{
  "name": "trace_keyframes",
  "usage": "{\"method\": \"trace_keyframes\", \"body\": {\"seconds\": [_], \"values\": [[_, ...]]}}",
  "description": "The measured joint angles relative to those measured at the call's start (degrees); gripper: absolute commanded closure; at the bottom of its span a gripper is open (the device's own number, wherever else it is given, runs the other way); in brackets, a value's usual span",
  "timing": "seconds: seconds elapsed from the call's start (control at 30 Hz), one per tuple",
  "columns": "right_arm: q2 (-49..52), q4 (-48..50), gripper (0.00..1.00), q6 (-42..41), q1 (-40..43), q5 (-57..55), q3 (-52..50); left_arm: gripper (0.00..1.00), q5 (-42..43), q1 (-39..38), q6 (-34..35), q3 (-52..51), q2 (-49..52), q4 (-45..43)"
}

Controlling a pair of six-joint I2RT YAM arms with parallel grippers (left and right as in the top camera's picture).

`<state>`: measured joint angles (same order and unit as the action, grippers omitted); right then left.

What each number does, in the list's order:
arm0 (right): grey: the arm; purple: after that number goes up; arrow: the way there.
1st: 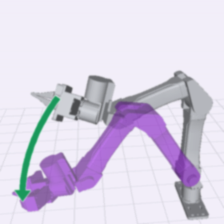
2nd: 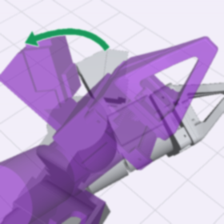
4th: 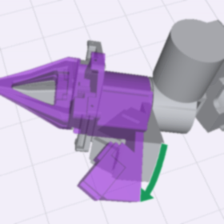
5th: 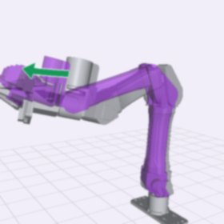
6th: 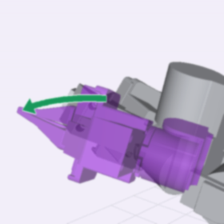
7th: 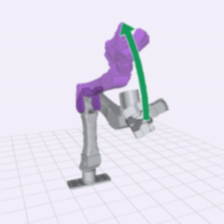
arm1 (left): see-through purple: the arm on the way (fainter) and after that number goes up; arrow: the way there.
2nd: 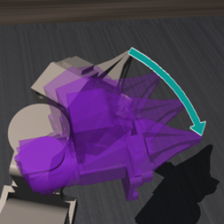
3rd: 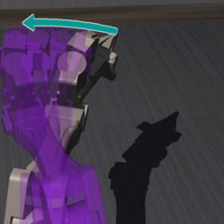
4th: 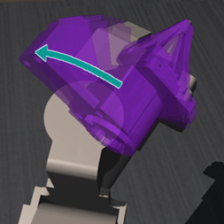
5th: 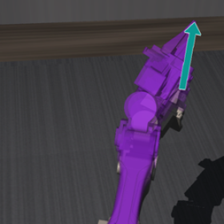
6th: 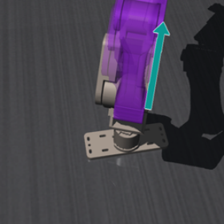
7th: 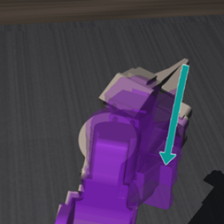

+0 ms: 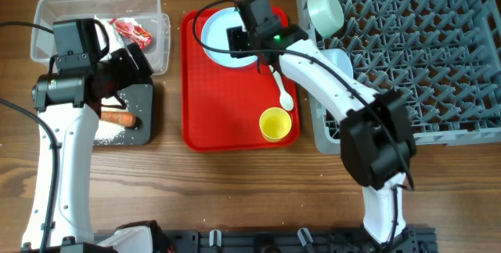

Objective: Sort waste into correct bins and load items into the dishwasher rack
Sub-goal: 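Reach the right gripper to the light blue plate, then grasp the plate edge and stand it upright in the rack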

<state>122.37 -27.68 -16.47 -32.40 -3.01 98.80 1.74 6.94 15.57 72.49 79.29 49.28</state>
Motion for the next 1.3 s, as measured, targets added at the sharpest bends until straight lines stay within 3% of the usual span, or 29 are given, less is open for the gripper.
{"method": "trace_keyframes", "body": {"seconds": [0.13,0.3,0.43,0.57,0.6,0.77,0.97,1.3], "values": [[3.13,-0.37,0.56,-1.53,1.49,0.0,0.0,0.0,0.0,-0.02,0.0,0.0,0.0,0.0],[5.7,-0.5,0.56,-12.57,4.5,-1.16,-0.02,0.0,0.02,-0.02,0.0,0.0,0.0,0.0],[8.74,-0.42,0.6,-15.43,6.34,-1.09,-0.09,0.0,0.0,-0.02,0.0,0.0,0.0,0.0],[9.75,-0.13,0.93,-16.41,6.32,-0.46,-0.09,0.0,0.0,0.0,0.0,0.0,0.0,0.02],[9.77,-0.17,0.96,-16.74,6.32,-0.39,-0.09,0.0,0.0,-0.02,0.0,0.0,0.0,0.0],[9.77,0.02,0.96,-16.92,6.32,0.31,-0.09,0.0,0.0,-0.02,0.0,0.0,0.0,0.02],[6.01,-1.84,0.96,-10.56,6.32,0.87,-0.07,0.0,0.0,-0.02,0.0,0.0,0.0,0.02],[-13.7,-9.44,0.96,2.05,6.32,-18.71,-0.07,0.0,0.0,0.0,0.0,0.0,0.0,0.0]]}}
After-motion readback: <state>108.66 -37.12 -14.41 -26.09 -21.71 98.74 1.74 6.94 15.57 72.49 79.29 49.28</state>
